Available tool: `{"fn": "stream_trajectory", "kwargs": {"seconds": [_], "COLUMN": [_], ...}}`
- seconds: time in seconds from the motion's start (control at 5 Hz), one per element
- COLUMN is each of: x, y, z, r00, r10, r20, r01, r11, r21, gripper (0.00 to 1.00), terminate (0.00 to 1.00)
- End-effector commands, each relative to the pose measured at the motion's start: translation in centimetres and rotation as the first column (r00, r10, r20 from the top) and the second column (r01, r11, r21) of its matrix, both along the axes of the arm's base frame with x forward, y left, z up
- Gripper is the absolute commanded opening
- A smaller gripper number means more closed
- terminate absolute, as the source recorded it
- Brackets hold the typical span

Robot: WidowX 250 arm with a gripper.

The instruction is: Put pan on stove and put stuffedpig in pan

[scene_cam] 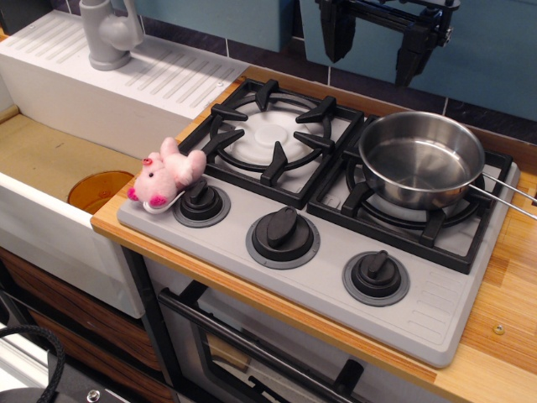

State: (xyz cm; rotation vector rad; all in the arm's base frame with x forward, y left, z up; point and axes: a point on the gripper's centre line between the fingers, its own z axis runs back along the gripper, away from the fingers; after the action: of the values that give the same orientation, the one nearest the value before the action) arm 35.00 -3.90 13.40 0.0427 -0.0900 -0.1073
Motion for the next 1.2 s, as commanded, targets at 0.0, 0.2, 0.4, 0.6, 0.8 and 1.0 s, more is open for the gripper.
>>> {"fn": "stream_trajectory", "kwargs": {"seconds": [0.0, 0.2, 0.4, 0.6, 0.8, 1.0], "x": [0.0, 0.9, 2.0, 2.5, 2.5, 2.2], "y": [0.0, -1.0, -1.6, -1.8, -1.6, -1.7], "z": [0.0, -2.3, -5.3, -6.9, -7.7, -8.2], "r00": [1.0, 1.0, 0.997, 0.995, 0.993, 0.993], "r10": [0.0, 0.016, 0.011, 0.0, -0.003, -0.006], "r20": [0.0, 0.018, 0.079, 0.104, 0.116, 0.118], "r01": [0.0, -0.015, -0.008, 0.006, 0.01, 0.012], "r11": [1.0, 1.0, 0.999, 0.999, 0.999, 0.999], "r21": [0.0, -0.025, -0.042, -0.053, -0.054, -0.051], "gripper": [1.0, 1.0, 1.0, 1.0, 1.0, 1.0], "terminate": [0.0, 0.0, 0.0, 0.0, 0.0, 0.0]}}
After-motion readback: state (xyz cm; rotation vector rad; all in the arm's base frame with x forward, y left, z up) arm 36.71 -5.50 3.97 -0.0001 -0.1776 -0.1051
